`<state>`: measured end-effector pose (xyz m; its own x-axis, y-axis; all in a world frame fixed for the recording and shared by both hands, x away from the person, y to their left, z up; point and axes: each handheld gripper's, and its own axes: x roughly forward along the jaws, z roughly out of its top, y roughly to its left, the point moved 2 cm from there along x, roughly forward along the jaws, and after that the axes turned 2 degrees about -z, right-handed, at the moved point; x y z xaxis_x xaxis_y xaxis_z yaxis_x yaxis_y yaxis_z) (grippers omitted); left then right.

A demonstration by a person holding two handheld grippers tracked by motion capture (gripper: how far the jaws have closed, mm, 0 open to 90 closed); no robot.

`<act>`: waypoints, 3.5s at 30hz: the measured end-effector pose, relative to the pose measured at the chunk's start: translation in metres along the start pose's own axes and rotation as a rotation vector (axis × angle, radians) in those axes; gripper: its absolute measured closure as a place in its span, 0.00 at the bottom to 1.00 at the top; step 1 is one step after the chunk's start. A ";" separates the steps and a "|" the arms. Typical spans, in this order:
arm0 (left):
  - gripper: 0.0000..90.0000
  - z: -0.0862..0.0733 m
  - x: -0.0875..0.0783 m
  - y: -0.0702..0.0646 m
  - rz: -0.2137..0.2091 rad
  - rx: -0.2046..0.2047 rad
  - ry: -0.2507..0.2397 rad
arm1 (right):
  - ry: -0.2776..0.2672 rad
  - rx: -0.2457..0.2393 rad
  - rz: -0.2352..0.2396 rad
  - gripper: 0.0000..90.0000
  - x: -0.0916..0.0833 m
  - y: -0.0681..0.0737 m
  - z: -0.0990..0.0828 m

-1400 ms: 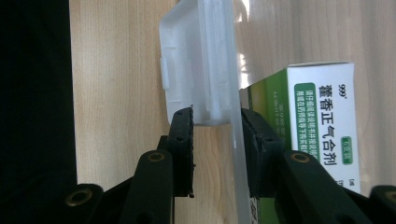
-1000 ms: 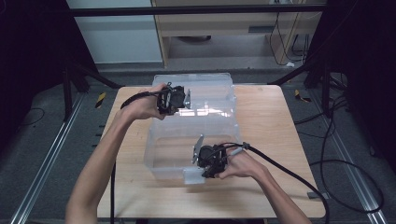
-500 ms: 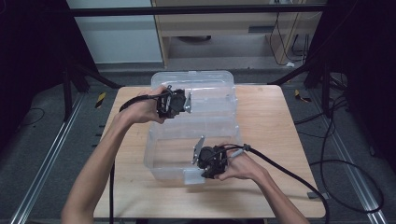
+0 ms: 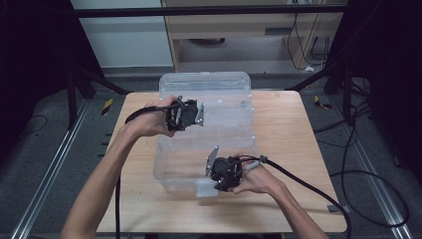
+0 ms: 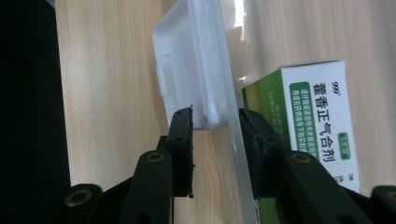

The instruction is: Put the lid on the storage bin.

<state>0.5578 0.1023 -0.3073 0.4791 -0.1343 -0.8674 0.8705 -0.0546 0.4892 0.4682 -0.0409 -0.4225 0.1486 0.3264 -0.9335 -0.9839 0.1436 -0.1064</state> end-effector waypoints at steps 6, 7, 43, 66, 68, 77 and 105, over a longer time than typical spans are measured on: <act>0.95 -0.002 -0.003 -0.008 0.007 -0.004 -0.018 | -0.004 -0.003 -0.006 0.74 0.000 0.000 0.000; 0.95 -0.002 -0.004 -0.011 -0.001 -0.021 -0.028 | -0.005 -0.003 -0.005 0.74 0.000 0.000 0.000; 0.94 -0.005 -0.016 -0.058 0.025 -0.008 -0.064 | -0.038 0.032 -0.012 0.73 0.000 0.003 -0.002; 0.93 -0.011 -0.015 -0.074 0.010 -0.033 -0.089 | -0.091 0.035 -0.053 0.67 -0.007 0.003 -0.007; 0.93 -0.010 -0.016 -0.075 0.006 -0.036 -0.079 | -0.119 0.038 -0.053 0.65 -0.015 0.003 -0.008; 0.93 -0.009 -0.015 -0.076 0.014 -0.043 -0.074 | -0.205 0.058 -0.059 0.59 -0.044 0.004 -0.014; 0.93 -0.007 -0.015 -0.081 0.003 -0.051 -0.052 | -0.439 0.249 -0.105 0.62 -0.105 -0.010 -0.055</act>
<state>0.4809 0.1161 -0.3347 0.4766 -0.1856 -0.8593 0.8741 -0.0041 0.4857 0.4573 -0.1283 -0.3424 0.3252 0.6519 -0.6850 -0.9160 0.3972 -0.0569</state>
